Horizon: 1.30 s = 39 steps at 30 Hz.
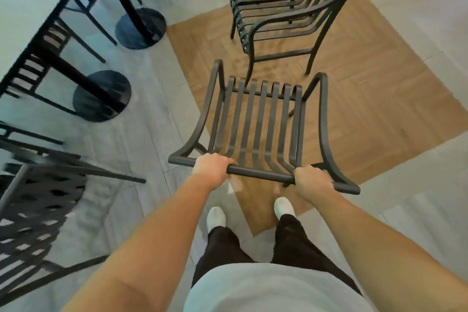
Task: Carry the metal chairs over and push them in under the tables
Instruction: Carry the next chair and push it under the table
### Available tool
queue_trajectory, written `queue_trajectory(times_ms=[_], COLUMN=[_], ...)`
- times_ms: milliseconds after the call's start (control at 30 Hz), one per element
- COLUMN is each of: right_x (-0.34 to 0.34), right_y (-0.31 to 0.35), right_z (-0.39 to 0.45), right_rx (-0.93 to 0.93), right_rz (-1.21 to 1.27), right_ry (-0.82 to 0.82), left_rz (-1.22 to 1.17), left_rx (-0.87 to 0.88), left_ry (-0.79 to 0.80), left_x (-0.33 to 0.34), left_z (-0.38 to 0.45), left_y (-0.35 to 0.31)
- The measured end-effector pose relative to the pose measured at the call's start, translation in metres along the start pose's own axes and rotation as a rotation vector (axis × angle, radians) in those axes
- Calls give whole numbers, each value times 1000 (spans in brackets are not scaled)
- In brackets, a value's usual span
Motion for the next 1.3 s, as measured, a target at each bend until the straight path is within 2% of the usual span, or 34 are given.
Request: queue_trajectory(times_ms=[333, 567, 967, 1300], right_x=[-25, -43, -93, -158], right_y=[-39, -48, -12, 21], right_z=[23, 33, 90, 163], right_rx=[-195, -283, -452, -684], right_rz=[-231, -419, -501, -554], right_ry=[-24, -52, -167, -171], left_rz=[-163, -317, -442, -579], left_rx=[-294, -384, -604, -870], left_ry=[-2, -4, 5, -57], left_x=[25, 50, 54, 17], left_z=[-30, -46, -23, 17], left_y=[-58, -90, -72, -63])
Point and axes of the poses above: each hand's wrist, its own z-axis towards the middle knuckle, its own x-axis out of the palm, y = z × x, the point moved 6 cm from there along z, towards the middle knuckle, and after that the axes turned 1 degree about -y, right-handed, at the moved point
